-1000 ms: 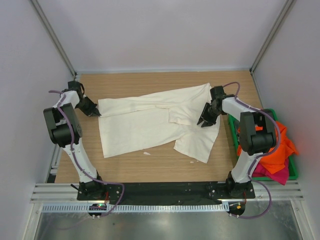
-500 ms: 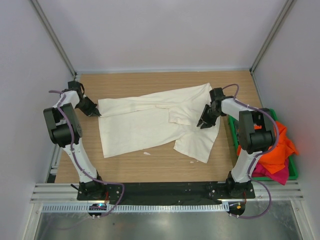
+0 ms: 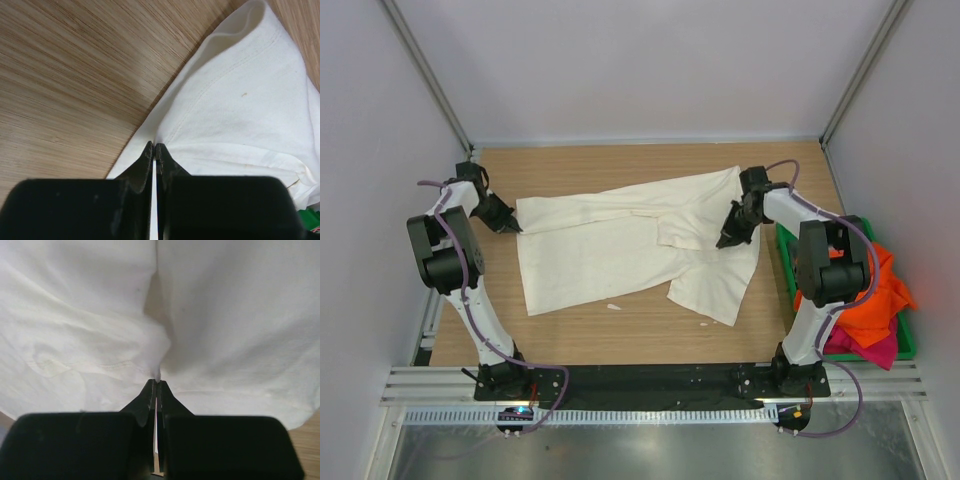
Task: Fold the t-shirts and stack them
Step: Fold the tshirt
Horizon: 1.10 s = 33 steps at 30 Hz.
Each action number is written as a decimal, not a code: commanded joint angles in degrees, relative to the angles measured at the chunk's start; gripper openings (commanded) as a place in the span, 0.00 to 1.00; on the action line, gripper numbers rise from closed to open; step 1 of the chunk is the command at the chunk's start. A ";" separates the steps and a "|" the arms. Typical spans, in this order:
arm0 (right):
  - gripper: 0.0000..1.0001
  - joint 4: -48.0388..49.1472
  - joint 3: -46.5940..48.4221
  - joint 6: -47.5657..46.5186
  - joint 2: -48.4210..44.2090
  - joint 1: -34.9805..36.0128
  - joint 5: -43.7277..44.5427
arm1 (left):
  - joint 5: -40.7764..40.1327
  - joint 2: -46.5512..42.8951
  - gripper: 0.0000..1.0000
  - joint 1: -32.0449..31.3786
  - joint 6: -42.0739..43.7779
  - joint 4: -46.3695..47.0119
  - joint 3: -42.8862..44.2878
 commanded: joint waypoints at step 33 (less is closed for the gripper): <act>0.01 47.68 49.17 25.18 26.20 -7.04 -11.50 | 11.20 7.73 0.00 -0.08 -11.70 25.92 11.15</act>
